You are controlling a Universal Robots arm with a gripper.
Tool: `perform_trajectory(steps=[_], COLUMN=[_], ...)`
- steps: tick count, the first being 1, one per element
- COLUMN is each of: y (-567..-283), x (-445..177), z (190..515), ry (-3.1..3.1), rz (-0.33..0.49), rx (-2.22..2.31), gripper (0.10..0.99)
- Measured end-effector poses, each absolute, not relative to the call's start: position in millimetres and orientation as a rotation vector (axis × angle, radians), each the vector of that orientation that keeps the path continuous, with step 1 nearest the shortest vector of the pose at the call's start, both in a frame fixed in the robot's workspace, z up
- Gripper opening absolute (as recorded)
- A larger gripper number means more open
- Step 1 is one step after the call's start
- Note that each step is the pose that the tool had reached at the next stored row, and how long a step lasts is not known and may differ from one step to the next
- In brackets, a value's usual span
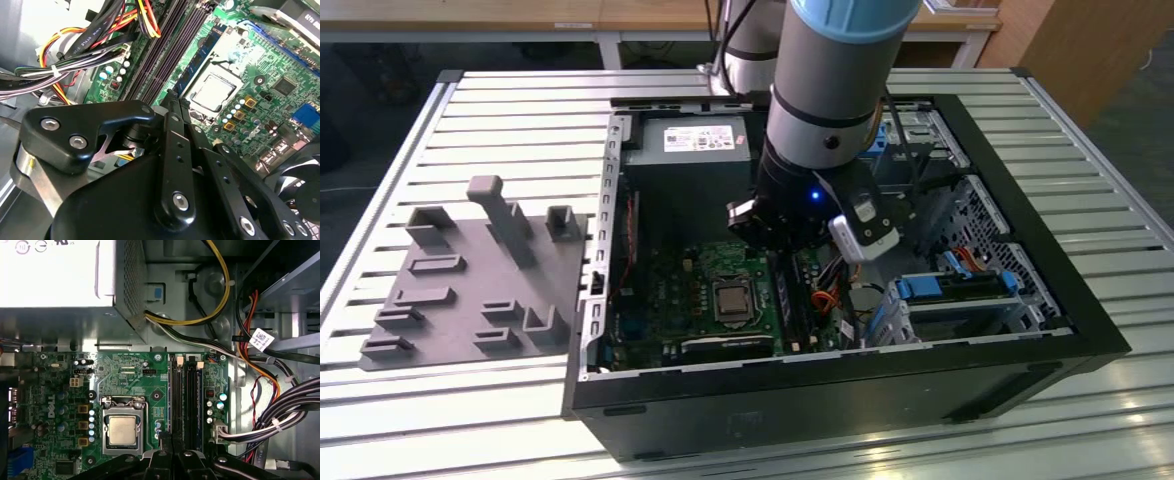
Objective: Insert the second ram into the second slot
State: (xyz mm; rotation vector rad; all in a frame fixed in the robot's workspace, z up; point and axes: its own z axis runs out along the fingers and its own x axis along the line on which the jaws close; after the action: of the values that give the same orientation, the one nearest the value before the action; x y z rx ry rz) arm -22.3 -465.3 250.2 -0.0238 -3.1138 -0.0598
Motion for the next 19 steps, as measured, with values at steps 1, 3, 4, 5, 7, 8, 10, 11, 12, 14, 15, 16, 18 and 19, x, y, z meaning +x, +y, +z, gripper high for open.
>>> perform_trajectory(steps=[1, 3, 4, 5, 7, 8, 10, 11, 12, 14, 15, 16, 18, 19], y=[-465.3, -465.3, -465.3, -465.3, -465.3, -465.2, -465.3, -465.3, -465.3, -465.3, -465.3, -465.3, -465.3, -465.2], x=[-22.3, -22.3, -22.3, -22.3, -22.3, -22.3, -22.3, -22.3, -22.3, -22.3, -22.4, -22.3, -21.4, -20.2], z=[250.0, 249.6, 249.5, 249.2, 248.5, 248.0, 246.6, 245.6, 244.7, 243.5, 243.2, 242.8, 242.1, 241.5], ry=[-3.114, -3.114, -3.114, -3.114, -3.114, -3.114, -3.114, -3.114, -3.114, -3.113, -3.113, -3.113, -3.112, -3.112], rz=[-0.060, -0.060, -0.060, -0.060, -0.060, -0.060, -0.060, -0.060, -0.060, -0.060, -0.060, -0.060, -0.060, -0.061], rx=[-0.024, -0.024, -0.024, -0.024, -0.024, -0.024, -0.024, -0.024, -0.024, -0.024, -0.024, -0.024, -0.024, -0.025], gripper=[0.118, 0.118, 0.118, 0.118, 0.118, 0.118, 0.118, 0.118, 0.118, 0.118, 0.118, 0.118, 0.118, 0.118])
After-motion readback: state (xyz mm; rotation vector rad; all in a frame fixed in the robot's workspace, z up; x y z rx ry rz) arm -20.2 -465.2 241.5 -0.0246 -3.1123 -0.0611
